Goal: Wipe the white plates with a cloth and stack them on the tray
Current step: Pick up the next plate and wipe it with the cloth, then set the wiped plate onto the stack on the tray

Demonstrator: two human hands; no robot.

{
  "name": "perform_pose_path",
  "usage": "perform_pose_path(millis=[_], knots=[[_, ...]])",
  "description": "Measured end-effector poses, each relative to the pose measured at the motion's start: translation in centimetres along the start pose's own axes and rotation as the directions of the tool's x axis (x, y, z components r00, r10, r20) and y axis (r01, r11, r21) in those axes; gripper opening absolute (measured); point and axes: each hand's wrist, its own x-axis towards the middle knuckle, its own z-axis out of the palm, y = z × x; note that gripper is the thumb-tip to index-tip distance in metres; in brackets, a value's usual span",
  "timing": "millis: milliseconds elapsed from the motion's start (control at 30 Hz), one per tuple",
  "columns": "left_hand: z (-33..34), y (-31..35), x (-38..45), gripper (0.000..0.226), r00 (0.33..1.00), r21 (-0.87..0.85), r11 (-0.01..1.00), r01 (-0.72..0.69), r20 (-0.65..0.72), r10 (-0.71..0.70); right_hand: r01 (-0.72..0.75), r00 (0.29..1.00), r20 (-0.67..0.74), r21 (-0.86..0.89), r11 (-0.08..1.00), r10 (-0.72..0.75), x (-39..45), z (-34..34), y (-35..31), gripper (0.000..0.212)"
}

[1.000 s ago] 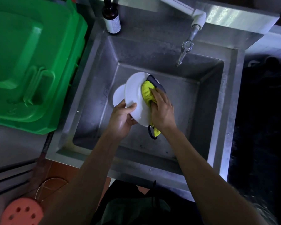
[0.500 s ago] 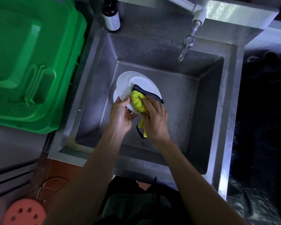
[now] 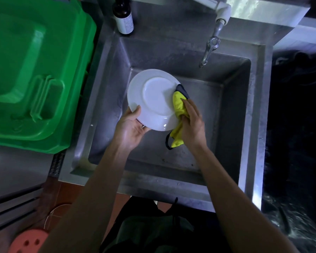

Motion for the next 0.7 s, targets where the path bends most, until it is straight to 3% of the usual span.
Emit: perform_pose_path(millis=[100,200,367,700], knots=[[-0.6,0.7,0.0,0.048,0.998,0.071,0.997,0.005,0.057,-0.009,0.003,1.0,0.01,-0.024,1.0,-0.003,1.4,-0.9,-0.2,0.056],[-1.2,1.1,0.2,0.042,0.993,0.168,0.986,0.003,0.118,-0.023,-0.008,1.0,0.021,-0.063,0.998,0.009,2.4,-1.3,-0.7,0.064],[-1.3,1.6,0.1,0.055,0.99,0.334,0.942,0.025,0.124,-0.07,-0.004,1.0,0.007,-0.137,0.991,0.005,3.6,-1.7,-1.6,0.061],[0.6,1.7,-0.1,0.034,0.977,0.57,0.822,0.013,0.167,-0.131,0.123,0.991,-0.002,-0.352,0.928,-0.132,2.7,-1.1,-3.7,0.059]])
